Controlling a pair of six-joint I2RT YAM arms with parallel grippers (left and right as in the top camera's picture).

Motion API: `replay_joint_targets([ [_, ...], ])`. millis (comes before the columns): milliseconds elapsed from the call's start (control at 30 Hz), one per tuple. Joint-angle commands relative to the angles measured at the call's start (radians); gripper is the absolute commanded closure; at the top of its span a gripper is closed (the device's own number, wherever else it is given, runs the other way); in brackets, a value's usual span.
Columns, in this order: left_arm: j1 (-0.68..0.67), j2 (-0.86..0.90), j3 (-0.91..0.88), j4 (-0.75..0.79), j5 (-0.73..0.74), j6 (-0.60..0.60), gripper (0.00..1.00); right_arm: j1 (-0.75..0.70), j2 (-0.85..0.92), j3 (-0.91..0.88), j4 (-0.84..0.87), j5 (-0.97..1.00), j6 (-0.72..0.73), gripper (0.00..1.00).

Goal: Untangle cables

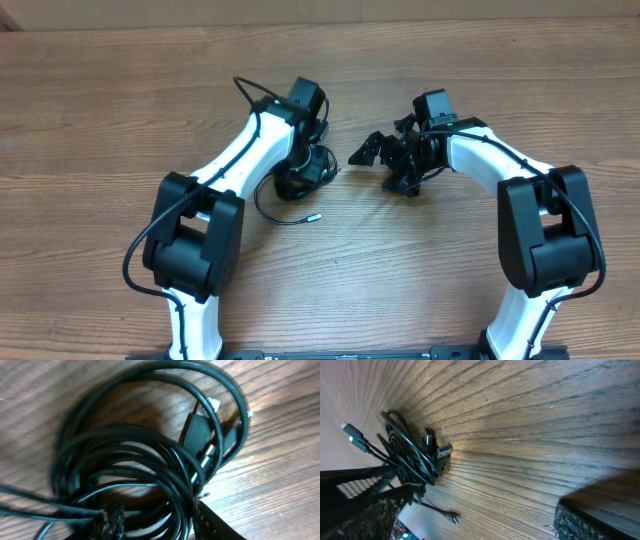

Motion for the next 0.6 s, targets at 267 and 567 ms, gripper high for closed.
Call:
replay_joint_targets([
  [267, -0.021, 0.001, -0.092, 0.077, -0.026, -0.013, 0.80, -0.009, 0.060, -0.037, -0.008, 0.193, -0.011, 0.00],
  [567, 0.018, 0.000, 0.009, -0.016, 0.040, -0.005, 0.96, -0.009, 0.060, -0.037, -0.016, 0.182, -0.016, 0.00],
])
